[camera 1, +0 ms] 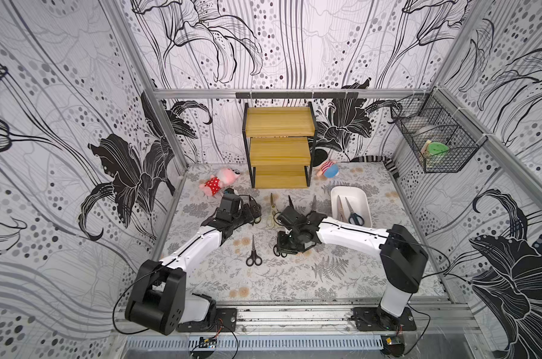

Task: Take the scissors out of the storage box
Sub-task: Place the scissors at the center of the board.

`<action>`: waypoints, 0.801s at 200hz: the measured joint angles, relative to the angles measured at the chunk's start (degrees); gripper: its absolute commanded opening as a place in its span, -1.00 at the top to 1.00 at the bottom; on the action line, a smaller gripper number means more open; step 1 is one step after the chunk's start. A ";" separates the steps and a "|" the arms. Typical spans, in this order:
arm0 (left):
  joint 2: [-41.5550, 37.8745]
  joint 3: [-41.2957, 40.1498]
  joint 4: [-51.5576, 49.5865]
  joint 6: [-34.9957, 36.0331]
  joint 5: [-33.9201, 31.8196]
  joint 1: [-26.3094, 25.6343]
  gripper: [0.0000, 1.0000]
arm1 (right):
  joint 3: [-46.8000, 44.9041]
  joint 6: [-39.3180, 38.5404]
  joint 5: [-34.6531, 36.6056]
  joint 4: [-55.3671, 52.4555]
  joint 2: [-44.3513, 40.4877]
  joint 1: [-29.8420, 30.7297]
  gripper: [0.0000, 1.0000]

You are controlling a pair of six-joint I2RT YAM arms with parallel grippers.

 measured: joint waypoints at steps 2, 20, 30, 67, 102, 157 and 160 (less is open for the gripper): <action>-0.17 -0.11 0.00 0.02 -0.15 0.00 -0.95 | 0.28 0.04 -0.07 0.00 0.39 0.15 1.00; -2.75 -0.94 -0.33 0.02 -1.22 0.00 -0.95 | 1.05 1.55 -0.96 0.15 2.16 0.83 1.00; -3.91 -1.14 -0.70 0.00 -1.64 0.02 -0.95 | 1.05 2.25 -0.83 -0.04 2.32 0.81 1.00; -8.28 -2.08 -1.29 -0.02 -2.49 0.02 -0.95 | 3.23 3.89 1.38 -0.70 4.50 0.66 1.00; -9.55 -2.40 -1.66 -0.02 -2.86 0.02 -0.95 | 4.37 4.48 3.78 -1.11 7.21 0.68 1.00; -9.90 -3.19 -2.38 -0.04 -2.86 0.02 -0.95 | 4.50 5.38 7.30 -2.43 8.24 1.31 0.96; -9.90 -3.19 -2.43 -0.04 -2.86 0.00 -0.95 | 4.52 5.38 7.32 -2.45 8.41 1.38 0.96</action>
